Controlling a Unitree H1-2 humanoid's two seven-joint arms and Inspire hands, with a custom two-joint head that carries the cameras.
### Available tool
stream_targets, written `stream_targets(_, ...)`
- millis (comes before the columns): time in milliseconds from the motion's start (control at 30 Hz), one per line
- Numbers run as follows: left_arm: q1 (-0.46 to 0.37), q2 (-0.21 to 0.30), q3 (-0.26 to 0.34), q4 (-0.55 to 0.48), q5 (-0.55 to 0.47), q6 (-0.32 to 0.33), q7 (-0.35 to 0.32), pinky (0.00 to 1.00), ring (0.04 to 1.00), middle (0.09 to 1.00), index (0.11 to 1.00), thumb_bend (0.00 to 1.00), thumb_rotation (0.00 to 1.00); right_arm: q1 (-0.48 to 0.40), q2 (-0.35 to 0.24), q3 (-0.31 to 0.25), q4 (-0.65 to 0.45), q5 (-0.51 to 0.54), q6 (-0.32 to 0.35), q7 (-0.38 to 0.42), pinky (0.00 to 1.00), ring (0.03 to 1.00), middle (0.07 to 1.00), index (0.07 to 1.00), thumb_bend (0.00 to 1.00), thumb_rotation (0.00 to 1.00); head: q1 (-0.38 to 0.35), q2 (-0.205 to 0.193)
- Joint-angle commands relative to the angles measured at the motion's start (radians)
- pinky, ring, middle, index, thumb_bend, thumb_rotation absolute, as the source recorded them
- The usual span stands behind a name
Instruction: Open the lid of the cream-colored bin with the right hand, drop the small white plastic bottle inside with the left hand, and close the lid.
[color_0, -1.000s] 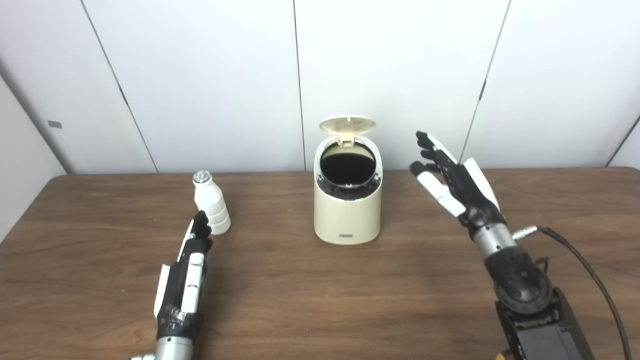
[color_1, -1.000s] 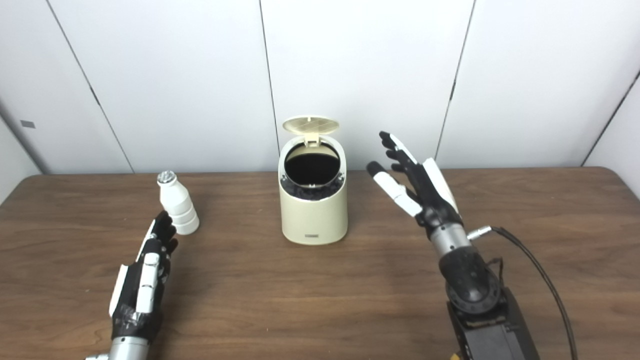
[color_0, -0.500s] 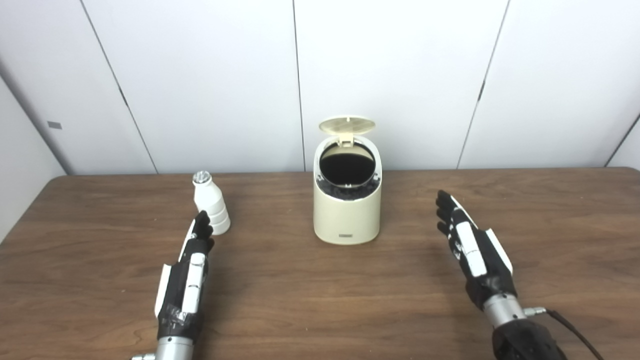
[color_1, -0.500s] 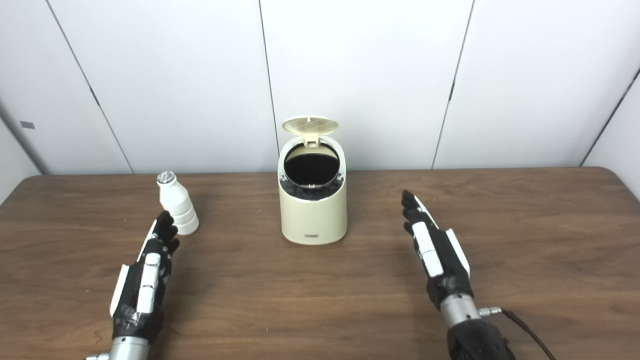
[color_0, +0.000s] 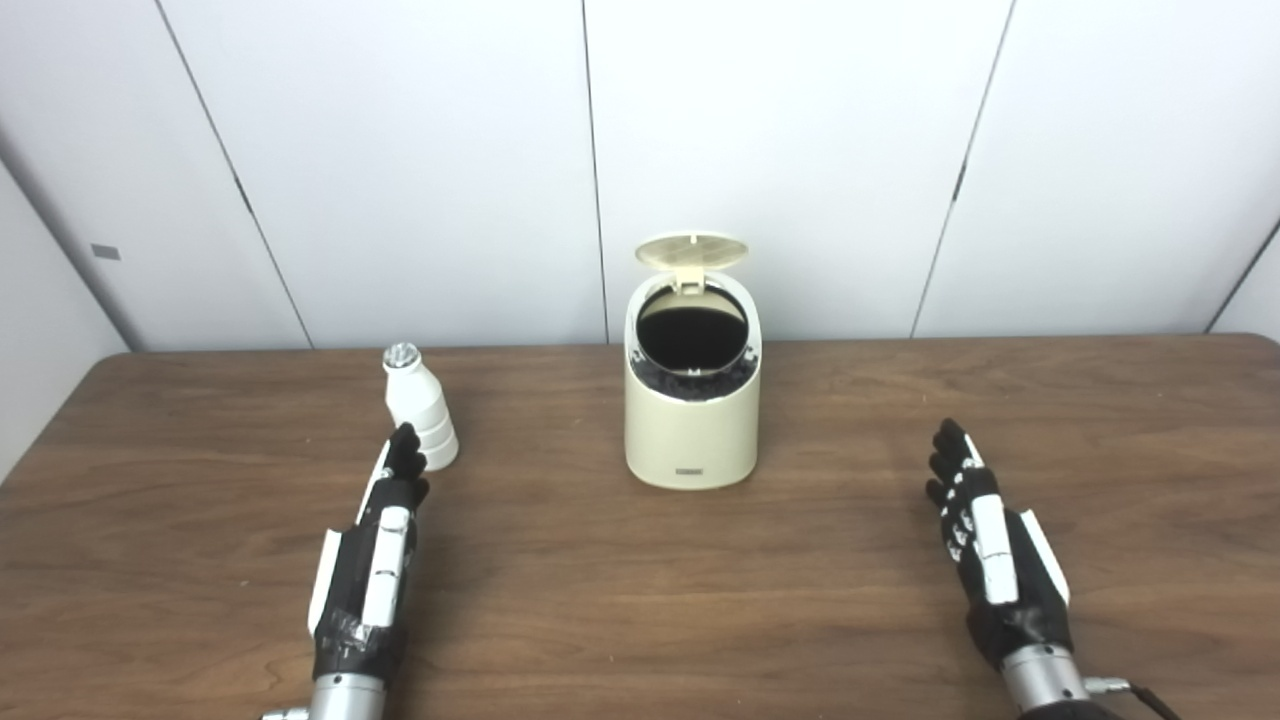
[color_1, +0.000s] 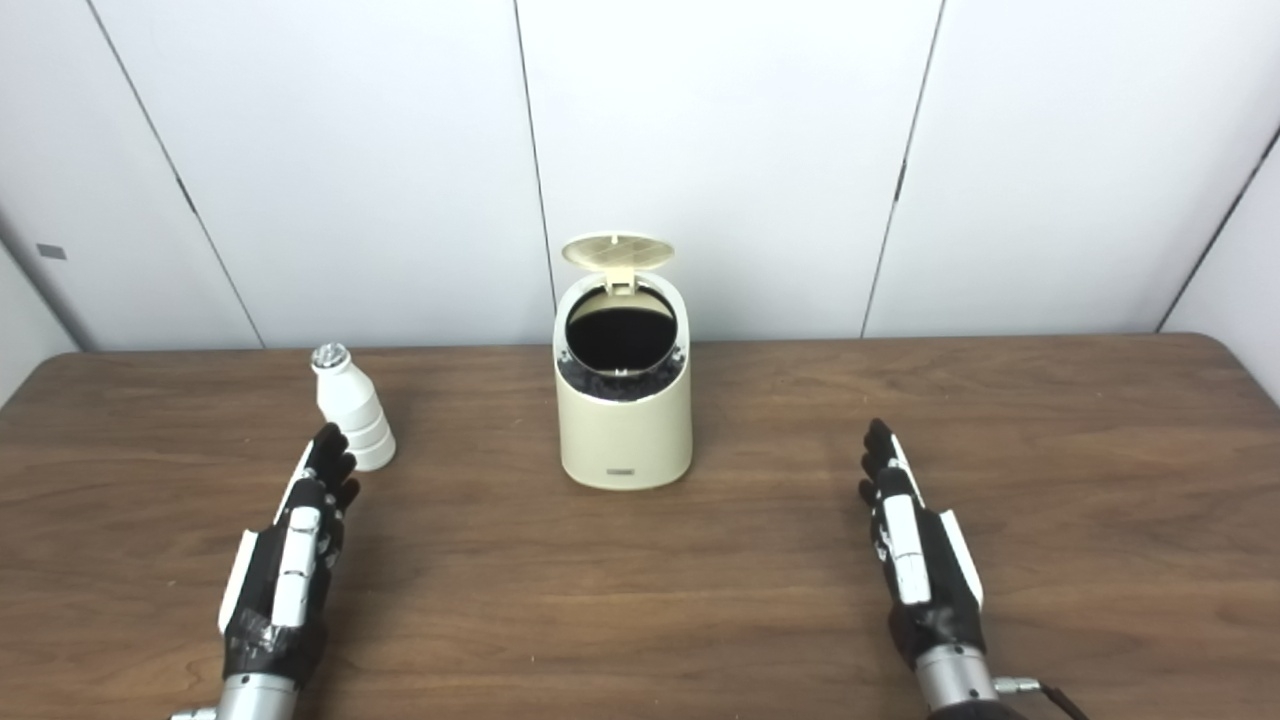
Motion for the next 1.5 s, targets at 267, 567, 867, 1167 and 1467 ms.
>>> stream_targets(267, 0.035, 0.001, -0.009, 0.003, 0.007, 0.010, -0.003, 1.00, 1.000, 1.000, 1.000, 0.46, 0.91, 0.031, -0.012, -0.010, 0.023, 0.007, -0.082, 0.000, 1.00, 1.000, 0.981, 0.971, 0.59, 1.00, 0.065, 0.004)
stream_targets(567, 0.047, -0.043, -0.030, 0.007, 0.040, -0.011, 0.022, 1.00, 1.000, 1.000, 0.988, 0.50, 0.84, 0.038, -0.060, -0.048, 0.105, 0.084, -0.151, 0.050, 1.00, 1.000, 1.000, 0.996, 0.57, 1.00, 0.227, -0.011)
stream_targets(867, 0.047, -0.064, -0.036, 0.032, 0.092, -0.015, 0.050, 1.00, 1.000, 0.988, 0.961, 0.57, 0.78, 0.040, -0.085, -0.045, 0.110, 0.141, -0.153, 0.078, 1.00, 1.000, 0.996, 0.989, 0.63, 0.95, 0.261, -0.025)
stream_targets(1167, 0.035, -0.064, -0.023, -0.002, 0.165, 0.033, 0.106, 1.00, 1.000, 0.977, 0.950, 0.62, 0.54, 0.044, -0.070, -0.032, 0.062, 0.136, -0.131, 0.066, 1.00, 0.994, 0.987, 0.981, 0.63, 0.93, 0.232, -0.028)
stream_targets(1467, 0.004, -0.035, 0.002, -0.086, 0.312, 0.151, 0.178, 0.89, 0.920, 0.925, 0.924, 0.71, 0.32, 0.047, -0.045, -0.019, 0.054, 0.100, -0.134, 0.052, 1.00, 0.991, 0.982, 0.985, 0.57, 0.96, 0.219, -0.037)
